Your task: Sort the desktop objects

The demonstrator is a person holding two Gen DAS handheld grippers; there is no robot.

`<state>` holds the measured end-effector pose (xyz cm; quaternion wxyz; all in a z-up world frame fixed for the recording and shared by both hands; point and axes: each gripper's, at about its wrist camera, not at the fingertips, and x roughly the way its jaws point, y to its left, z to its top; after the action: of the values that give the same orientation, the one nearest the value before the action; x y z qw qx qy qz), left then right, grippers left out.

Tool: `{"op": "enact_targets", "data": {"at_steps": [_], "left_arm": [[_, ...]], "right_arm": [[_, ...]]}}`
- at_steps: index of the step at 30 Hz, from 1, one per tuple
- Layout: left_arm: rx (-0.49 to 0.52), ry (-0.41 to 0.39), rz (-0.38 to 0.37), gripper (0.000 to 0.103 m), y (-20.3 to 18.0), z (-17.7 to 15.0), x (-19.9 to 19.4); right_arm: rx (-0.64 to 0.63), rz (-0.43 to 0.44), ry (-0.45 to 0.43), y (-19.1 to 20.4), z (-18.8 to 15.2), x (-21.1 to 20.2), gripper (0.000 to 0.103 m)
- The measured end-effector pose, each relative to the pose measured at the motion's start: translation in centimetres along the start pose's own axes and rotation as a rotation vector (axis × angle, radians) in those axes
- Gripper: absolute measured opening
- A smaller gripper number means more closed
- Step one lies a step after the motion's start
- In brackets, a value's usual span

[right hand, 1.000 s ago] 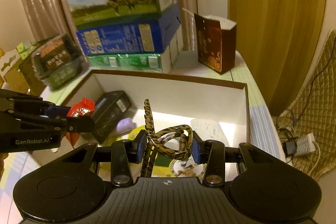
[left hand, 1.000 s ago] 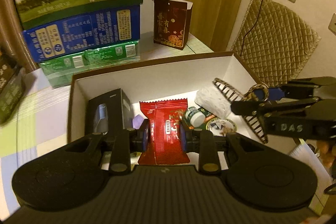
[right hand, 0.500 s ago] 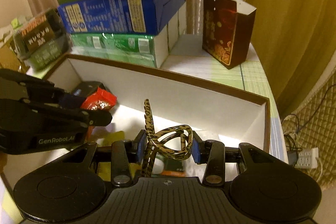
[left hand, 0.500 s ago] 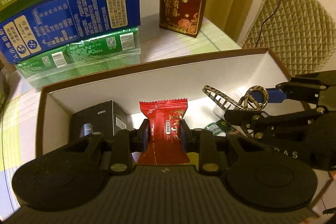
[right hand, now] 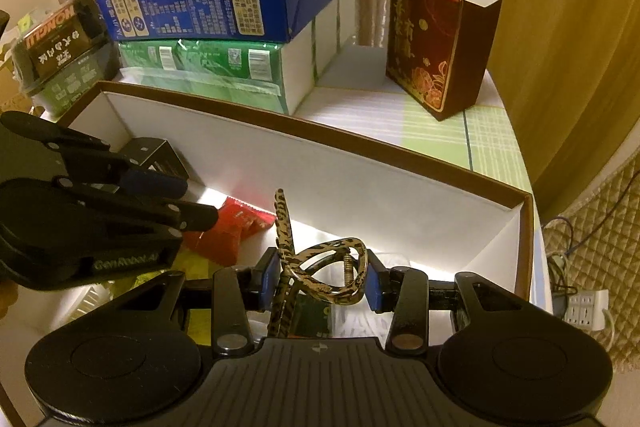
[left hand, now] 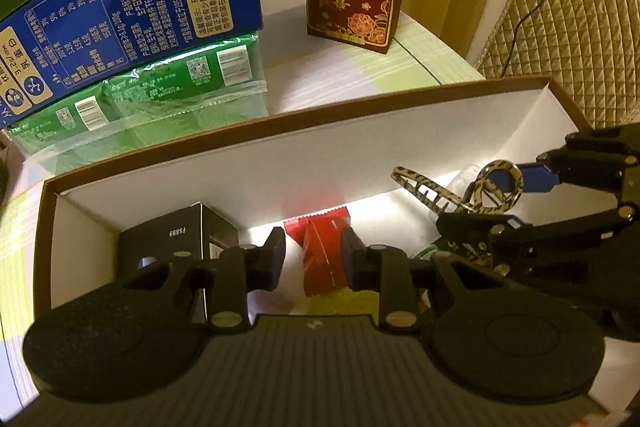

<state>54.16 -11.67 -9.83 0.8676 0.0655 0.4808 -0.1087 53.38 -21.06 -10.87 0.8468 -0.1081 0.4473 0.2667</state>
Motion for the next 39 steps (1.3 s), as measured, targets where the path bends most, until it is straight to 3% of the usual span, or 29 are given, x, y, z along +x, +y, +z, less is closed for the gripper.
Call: {"op": "enact_targets", "data": {"at_steps": [14, 26, 28, 30, 32, 34, 39], "left_arm": [[0.012, -0.017, 0.042, 0.038, 0.8, -0.1, -0.9], [-0.03, -0.033, 0.06, 0.055, 2.4, -1.0, -2.6], [-0.047, -0.041, 0.058, 0.064, 2.7, -1.1, -3.2], [-0.058, -0.051, 0.052, 0.066, 2.9, -1.3, -3.8], [-0.061, -0.063, 0.056, 0.069, 3.0, -1.5, -4.5], [-0.068, -0.083, 0.058, 0.077, 3.1, -1.7, -5.4], [-0.085, -0.126, 0.055, 0.087, 3.0, -2.4, -7.6]], "right_arm": [[0.001, -0.001, 0.009, 0.4, 0.3, 0.9, 0.04], [0.002, 0.031, -0.015, 1.4, 0.9, 1.0, 0.04], [0.006, 0.048, -0.02, 1.4, 0.7, 0.3, 0.041], [0.013, 0.063, -0.027, 1.4, 0.3, -0.5, 0.05], [0.017, 0.069, -0.048, 1.4, -0.4, -1.6, 0.073], [0.022, 0.066, -0.077, 1.4, -1.1, -2.8, 0.08], [0.061, 0.082, -0.121, 1.3, -2.5, -5.4, 0.095]]}}
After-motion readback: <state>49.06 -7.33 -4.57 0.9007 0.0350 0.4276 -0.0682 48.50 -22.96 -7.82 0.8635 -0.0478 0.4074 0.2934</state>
